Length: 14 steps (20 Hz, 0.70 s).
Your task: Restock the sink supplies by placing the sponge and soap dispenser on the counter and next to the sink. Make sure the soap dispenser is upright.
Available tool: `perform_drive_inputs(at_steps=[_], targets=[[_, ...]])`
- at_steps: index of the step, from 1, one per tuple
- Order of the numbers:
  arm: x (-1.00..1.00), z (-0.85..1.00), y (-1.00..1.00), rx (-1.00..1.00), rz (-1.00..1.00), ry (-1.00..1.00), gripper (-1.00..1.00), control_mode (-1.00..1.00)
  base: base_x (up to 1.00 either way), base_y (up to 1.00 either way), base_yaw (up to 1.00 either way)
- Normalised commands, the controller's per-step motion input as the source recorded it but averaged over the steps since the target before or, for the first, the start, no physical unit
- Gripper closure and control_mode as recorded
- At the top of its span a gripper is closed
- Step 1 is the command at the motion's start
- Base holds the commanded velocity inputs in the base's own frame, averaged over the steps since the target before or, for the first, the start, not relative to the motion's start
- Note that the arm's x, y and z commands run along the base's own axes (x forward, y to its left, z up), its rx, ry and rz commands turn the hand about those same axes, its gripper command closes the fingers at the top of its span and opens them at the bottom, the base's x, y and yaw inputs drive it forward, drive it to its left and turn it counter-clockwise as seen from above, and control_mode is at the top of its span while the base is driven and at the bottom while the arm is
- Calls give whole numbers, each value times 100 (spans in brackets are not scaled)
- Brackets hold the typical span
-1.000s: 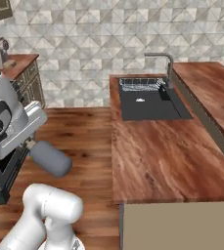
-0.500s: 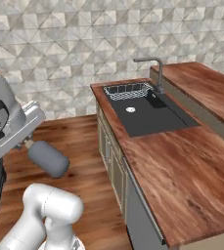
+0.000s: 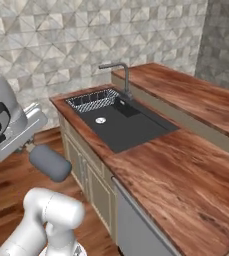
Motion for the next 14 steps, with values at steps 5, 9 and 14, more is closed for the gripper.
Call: perform_drive_inputs(at_steps=[5,9,14], targets=[[0,0,0,0,0,0,100,100,62,56,-40],[0,0,0,0,0,0,100,100,67,7,-34],[0,0,0,0,0,0,100,100,52,-2,-29]])
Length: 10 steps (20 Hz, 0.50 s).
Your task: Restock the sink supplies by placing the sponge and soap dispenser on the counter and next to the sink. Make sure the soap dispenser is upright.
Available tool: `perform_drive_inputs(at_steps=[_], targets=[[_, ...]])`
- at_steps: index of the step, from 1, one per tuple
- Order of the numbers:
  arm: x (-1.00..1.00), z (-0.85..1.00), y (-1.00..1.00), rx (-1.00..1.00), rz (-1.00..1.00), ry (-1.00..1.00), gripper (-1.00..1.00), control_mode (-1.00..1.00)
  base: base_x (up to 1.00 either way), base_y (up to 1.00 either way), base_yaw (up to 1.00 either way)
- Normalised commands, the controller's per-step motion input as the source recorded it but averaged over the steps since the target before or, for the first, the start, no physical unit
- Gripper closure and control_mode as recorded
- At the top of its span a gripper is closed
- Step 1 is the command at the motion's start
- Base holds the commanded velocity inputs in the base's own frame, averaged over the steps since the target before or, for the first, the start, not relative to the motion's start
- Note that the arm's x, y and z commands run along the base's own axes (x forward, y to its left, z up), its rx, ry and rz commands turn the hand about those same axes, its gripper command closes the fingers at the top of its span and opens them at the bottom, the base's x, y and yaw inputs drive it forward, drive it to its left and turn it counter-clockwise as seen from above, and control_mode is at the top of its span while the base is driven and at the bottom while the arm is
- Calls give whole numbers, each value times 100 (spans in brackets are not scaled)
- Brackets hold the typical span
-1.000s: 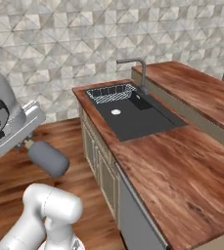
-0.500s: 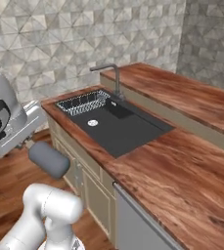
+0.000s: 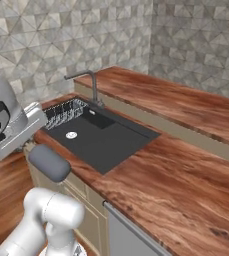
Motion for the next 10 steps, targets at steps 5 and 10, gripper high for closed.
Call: perform_drive_inputs(at_steps=[5,10], targets=[[65,4,-49,15,-17,4,100,-100,0,0,0],[65,2,-92,28,0,0,100,-100,0,0,0]])
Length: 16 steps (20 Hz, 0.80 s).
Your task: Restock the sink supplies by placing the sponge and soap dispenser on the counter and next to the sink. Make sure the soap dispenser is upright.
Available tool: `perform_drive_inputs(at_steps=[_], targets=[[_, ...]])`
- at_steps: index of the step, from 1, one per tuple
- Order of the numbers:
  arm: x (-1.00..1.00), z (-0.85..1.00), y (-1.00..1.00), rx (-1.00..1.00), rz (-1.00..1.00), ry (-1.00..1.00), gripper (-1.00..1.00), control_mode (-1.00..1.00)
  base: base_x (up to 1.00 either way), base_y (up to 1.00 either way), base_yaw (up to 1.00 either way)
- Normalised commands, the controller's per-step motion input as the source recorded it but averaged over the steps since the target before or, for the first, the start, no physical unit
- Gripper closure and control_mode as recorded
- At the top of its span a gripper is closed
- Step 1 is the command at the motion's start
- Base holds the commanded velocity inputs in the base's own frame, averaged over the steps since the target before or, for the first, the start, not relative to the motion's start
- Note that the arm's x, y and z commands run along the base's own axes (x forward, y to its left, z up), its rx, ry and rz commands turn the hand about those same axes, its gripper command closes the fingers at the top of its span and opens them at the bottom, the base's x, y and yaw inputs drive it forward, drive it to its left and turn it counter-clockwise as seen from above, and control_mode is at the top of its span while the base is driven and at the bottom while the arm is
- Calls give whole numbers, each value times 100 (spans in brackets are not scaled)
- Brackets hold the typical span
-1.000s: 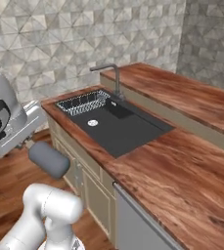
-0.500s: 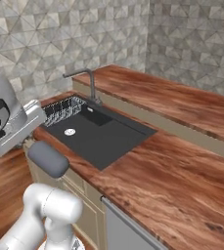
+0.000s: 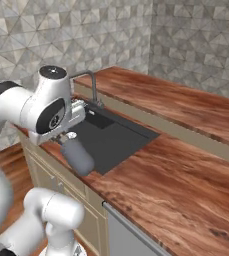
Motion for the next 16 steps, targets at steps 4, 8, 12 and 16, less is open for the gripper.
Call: perform_drive_inputs(at_steps=[4,8,12,16], targets=[[36,0,-100,35,11,0,100,-100,0,0,0],[11,0,-100,38,18,0,100,-100,0,0,0],[23,0,-85,32,16,0,100,-100,0,0,0],[37,0,-55,22,13,0,100,-100,0,0,0]])
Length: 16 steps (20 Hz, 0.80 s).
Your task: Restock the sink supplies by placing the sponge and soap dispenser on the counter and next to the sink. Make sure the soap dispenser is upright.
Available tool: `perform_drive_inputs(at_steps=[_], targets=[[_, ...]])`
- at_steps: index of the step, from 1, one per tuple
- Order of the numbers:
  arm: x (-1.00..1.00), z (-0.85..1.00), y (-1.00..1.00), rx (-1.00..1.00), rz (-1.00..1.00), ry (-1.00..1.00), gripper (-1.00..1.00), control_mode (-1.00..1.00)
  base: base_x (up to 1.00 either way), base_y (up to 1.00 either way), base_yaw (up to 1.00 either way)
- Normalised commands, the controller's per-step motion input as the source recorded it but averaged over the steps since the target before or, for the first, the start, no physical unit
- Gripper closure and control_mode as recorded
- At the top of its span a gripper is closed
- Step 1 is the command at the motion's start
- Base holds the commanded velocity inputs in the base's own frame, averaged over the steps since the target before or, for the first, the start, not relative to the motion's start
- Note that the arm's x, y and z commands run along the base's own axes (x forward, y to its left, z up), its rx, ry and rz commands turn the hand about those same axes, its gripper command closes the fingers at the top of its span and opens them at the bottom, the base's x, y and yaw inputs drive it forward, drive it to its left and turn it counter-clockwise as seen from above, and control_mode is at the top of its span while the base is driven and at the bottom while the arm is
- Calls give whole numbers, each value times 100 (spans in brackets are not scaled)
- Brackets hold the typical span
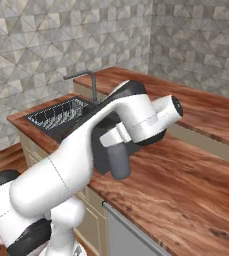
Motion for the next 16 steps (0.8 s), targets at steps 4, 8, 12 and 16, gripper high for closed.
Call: perform_drive_inputs(at_steps=[4,8,12,16], targets=[[50,-2,-19,22,11,0,100,-100,0,0,0],[35,-22,0,17,4,-11,100,-100,0,0,0],[18,-44,0,5,0,-28,100,-100,0,0,0],[16,-37,0,0,0,-29,100,-100,0,0,0]])
